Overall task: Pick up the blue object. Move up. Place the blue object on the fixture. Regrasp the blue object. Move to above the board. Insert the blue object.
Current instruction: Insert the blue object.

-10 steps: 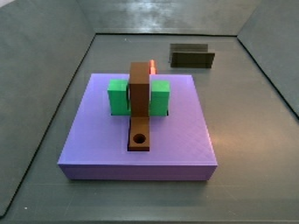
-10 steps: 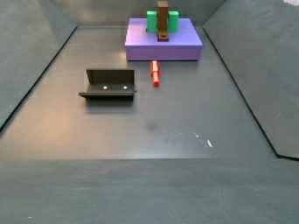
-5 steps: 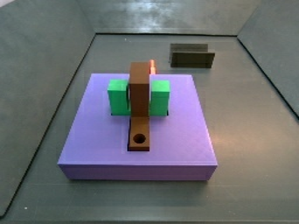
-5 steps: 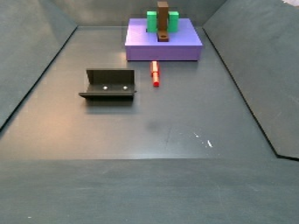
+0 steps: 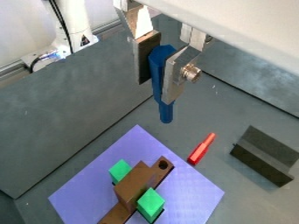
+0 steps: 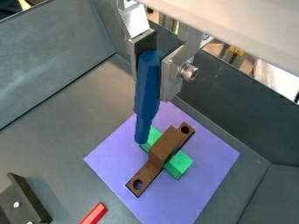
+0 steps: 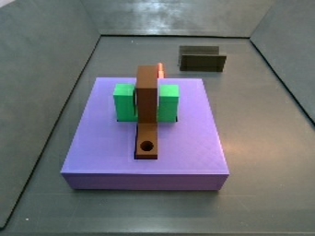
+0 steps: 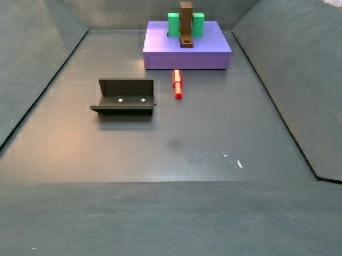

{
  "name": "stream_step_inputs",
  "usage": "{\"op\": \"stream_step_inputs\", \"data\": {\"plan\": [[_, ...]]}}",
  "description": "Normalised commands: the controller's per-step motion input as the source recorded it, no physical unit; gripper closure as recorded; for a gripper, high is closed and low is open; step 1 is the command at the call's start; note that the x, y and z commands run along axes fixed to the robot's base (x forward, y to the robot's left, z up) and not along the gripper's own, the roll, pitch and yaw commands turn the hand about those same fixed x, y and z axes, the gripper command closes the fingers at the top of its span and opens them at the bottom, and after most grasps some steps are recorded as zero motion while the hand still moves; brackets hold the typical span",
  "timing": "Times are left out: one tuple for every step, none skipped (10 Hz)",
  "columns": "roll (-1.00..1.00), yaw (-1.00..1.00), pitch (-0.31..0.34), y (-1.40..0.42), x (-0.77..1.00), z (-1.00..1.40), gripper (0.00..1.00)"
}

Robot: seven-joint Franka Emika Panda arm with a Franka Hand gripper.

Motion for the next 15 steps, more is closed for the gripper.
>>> {"op": "stream_step_inputs", "data": {"plan": [[-0.37,0.0,-0.266,-0.39,0.0,-0.14,1.0],[-0.38,0.0,-0.239,-0.49,0.0,-0.15,1.0],[-0.33,0.08,-0.219,-0.65,0.0,-0.25,1.0],[-0.33,0.09,-0.18,-0.65,0.0,-0.23,1.0],[-0.33,0.1,-0.171,-0.64,0.0,-0.25,1.0],[-0.35,0.03,-0.186,-0.65,0.0,-0.27,1.0],[-0.32,0.02,-0.169,-0.59,0.0,-0.34,1.0],[-0.29,0.1,-0.124,-0.39,0.03,-0.41,1.0],[-0.27,0.08,-0.067,-0.19,0.0,-0.5,1.0],[-0.17,0.09,0.0,0.04,-0.12,-0.81,1.0],[-0.15,0.11,0.0,0.04,-0.09,-0.86,1.0],[-0.19,0.13,0.0,0.0,-0.08,-0.76,1.0],[-0.21,0.12,0.0,0.0,-0.07,-0.71,1.0],[-0.22,0.07,0.0,-0.01,-0.02,-0.68,1.0],[0.0,0.0,0.174,-0.11,0.0,-0.56,1.0]]}}
